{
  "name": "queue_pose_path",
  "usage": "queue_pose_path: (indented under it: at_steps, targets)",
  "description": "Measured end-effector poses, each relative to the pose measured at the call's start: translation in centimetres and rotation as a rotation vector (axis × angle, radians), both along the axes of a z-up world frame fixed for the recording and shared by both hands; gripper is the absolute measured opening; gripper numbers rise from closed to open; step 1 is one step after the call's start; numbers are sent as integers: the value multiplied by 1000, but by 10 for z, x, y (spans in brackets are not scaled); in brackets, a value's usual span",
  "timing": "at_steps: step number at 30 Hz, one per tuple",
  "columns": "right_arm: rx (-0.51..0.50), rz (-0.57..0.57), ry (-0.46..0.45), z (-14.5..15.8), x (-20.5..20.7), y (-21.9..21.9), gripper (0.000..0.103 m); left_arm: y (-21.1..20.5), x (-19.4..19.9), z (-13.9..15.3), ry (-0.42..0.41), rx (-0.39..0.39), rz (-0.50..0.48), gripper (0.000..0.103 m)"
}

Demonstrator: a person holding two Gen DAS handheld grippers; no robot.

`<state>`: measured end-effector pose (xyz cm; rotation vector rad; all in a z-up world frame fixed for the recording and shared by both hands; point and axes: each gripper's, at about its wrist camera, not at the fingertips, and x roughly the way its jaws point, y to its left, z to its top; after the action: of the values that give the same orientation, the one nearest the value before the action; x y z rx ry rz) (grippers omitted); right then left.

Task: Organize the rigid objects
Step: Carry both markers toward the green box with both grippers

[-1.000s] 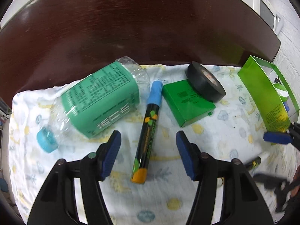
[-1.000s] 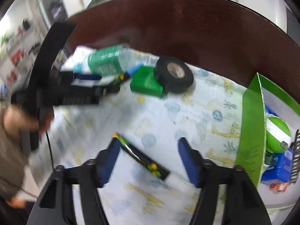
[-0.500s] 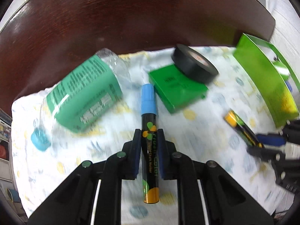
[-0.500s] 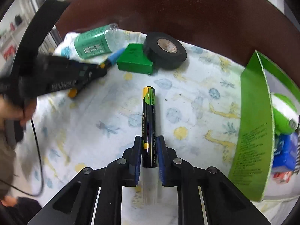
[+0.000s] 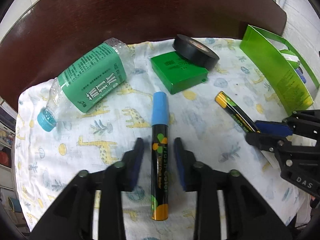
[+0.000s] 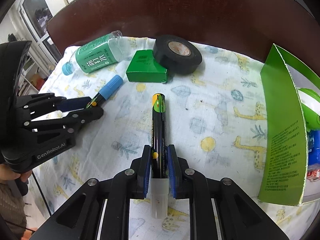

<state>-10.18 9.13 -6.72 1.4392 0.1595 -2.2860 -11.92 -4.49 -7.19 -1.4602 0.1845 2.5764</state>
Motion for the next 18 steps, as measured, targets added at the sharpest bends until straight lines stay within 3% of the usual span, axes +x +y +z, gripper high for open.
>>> queue_pose_path:
  at_steps: [3,5,9,18]
  targets:
    - [17,4,16,-2,2,-1,17,-6,-4,-1,12,51,29,38]
    - [30,8,36,-5,6,-1,17,-6,-4,0,8,51,36,13]
    - [-77,-3,2,-4,13,9,17,-1,4,14,6,96,0,14]
    - [-188,-92,109,41,22,50,17,30,19,76,125,145,-64,14]
